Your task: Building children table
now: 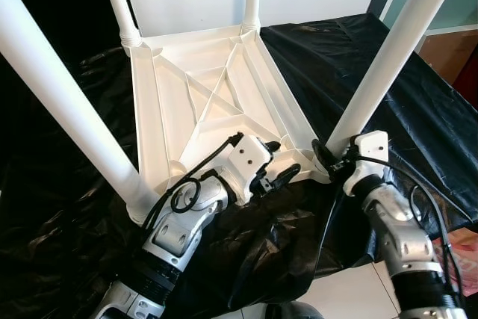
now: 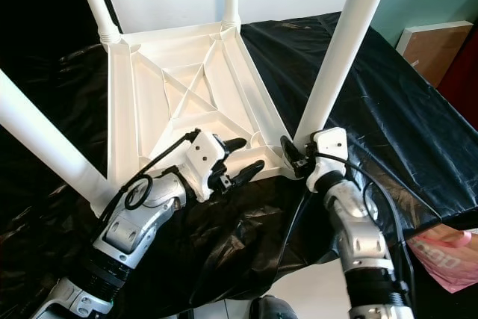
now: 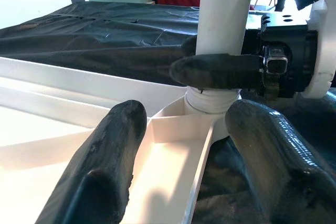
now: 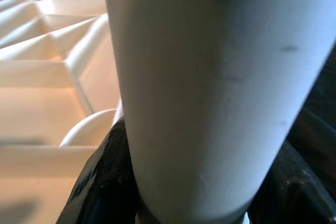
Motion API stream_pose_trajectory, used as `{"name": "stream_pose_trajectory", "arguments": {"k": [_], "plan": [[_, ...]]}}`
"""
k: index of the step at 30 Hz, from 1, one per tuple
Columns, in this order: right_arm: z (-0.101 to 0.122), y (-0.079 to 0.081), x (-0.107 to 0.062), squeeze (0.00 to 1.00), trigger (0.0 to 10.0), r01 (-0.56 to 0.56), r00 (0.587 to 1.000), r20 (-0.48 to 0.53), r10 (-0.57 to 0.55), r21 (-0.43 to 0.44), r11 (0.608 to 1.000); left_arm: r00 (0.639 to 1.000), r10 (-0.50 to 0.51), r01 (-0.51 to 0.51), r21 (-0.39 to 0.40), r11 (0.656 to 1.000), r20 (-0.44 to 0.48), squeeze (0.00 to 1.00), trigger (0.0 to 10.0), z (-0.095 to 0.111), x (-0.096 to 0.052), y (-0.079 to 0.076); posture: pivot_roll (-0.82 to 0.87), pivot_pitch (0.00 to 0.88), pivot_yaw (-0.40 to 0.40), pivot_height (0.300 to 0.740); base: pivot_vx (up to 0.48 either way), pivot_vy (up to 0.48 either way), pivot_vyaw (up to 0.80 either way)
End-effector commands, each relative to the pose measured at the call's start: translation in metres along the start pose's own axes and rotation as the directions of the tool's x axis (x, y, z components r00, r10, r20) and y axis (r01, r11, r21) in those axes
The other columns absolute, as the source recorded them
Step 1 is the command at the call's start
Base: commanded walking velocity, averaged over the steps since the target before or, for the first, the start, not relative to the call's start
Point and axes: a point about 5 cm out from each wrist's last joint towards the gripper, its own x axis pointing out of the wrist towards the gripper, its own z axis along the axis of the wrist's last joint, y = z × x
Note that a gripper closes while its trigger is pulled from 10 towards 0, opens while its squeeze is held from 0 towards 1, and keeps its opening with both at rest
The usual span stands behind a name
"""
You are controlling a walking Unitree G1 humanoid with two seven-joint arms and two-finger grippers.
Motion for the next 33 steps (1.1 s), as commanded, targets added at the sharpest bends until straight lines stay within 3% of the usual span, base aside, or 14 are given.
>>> {"name": "stream_pose_trajectory", "arguments": {"k": [1,7,11,13,25,26,33], "plan": [[-0.02,-0.008,-0.011,0.0,10.0,0.112,0.987,-0.113,-0.112,0.0,0.994,0.995,-0.099,0.099,-0.004,0.995,-0.005,0.0,10.0,-0.002,0.0,-0.006,-0.03,0.115,-0.011,0.74,0.0,0.0,0.0],[-0.023,0.01,-0.014,0.0,10.0,0.28,0.954,-0.126,-0.273,0.039,0.959,0.997,-0.08,0.08,-0.025,0.996,0.001,0.0,10.0,-0.003,0.001,-0.004,-0.03,0.107,-0.017,0.74,0.0,0.0,0.0],[-0.023,0.014,-0.014,0.0,10.0,0.32,0.942,-0.129,-0.311,0.048,0.946,0.997,-0.079,0.079,-0.027,0.997,0.004,0.0,10.0,-0.002,0.002,-0.004,-0.03,0.107,-0.017,0.74,0.0,0.0,0.0],[-0.014,0.033,-0.011,0.0,10.0,0.358,0.932,-0.092,-0.351,0.073,0.931,0.996,-0.092,0.092,-0.032,0.995,0.012,0.0,10.0,-0.002,0.001,-0.006,-0.03,0.1,-0.012,0.74,0.0,0.0,0.0],[-0.007,0.032,-0.008,0.01,10.0,0.332,0.943,-0.059,-0.328,0.069,0.941,0.995,-0.094,0.095,-0.033,0.995,0.02,0.0,10.0,0.0,0.002,-0.004,-0.03,0.097,-0.011,0.74,0.0,0.0,0.0],[-0.005,0.032,-0.008,1.0,10.0,0.314,0.949,-0.038,-0.312,0.069,0.947,0.995,-0.093,0.094,-0.033,0.995,0.021,0.0,10.0,0.0,0.002,-0.004,-0.02,0.098,-0.012,0.74,0.0,0.0,0.0],[0.005,0.021,-0.008,1.0,10.0,0.198,0.98,0.027,-0.2,0.042,0.979,0.996,-0.085,0.086,-0.033,0.996,0.019,0.0,10.0,0.0,0.001,-0.003,-0.02,0.103,-0.017,0.74,0.0,0.0,0.0]]}}
